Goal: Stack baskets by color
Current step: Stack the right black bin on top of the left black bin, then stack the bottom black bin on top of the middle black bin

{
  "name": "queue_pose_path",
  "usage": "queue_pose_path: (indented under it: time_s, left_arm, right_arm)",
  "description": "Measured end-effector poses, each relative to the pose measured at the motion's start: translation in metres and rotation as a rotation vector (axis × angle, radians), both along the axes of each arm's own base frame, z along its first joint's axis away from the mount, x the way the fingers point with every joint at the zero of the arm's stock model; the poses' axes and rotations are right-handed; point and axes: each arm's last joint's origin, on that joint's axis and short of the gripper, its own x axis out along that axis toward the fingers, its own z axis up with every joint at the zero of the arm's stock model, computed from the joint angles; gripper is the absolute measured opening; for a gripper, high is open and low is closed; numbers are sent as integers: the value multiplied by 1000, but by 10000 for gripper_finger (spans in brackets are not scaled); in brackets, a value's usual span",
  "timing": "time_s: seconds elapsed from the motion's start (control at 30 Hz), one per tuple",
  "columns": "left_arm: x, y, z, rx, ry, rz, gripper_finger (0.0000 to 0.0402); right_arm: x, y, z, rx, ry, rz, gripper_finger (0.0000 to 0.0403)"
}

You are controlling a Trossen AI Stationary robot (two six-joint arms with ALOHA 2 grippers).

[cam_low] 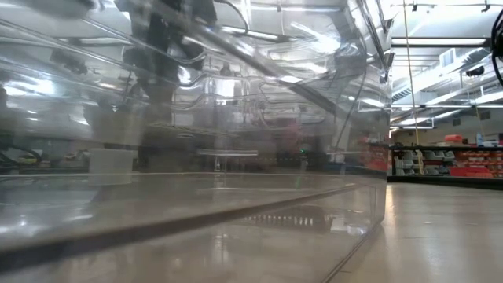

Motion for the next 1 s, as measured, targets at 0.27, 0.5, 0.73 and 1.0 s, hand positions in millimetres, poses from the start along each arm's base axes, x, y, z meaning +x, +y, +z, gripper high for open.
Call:
queue_pose_path:
  time_s: [0.27, 0.5, 0.73, 1.0]
  left_arm:
    - [0, 1, 0, -2, -15, 93, 141]
    - [0, 1, 0, 1, -28, 170, 179]
    - [-4, 0, 17, 17, -144, 188, 158]
    - [-15, -4, 59, 115, -545, 76, 143]
  right_arm:
    - [0, 0, 0, 0, 0, 0, 95]
    - [0, 0, 0, -1, 0, 0, 95]
    - [0, 0, 0, -9, -3, -4, 95]
    - [0, -1, -1, 1, 5, -36, 95]
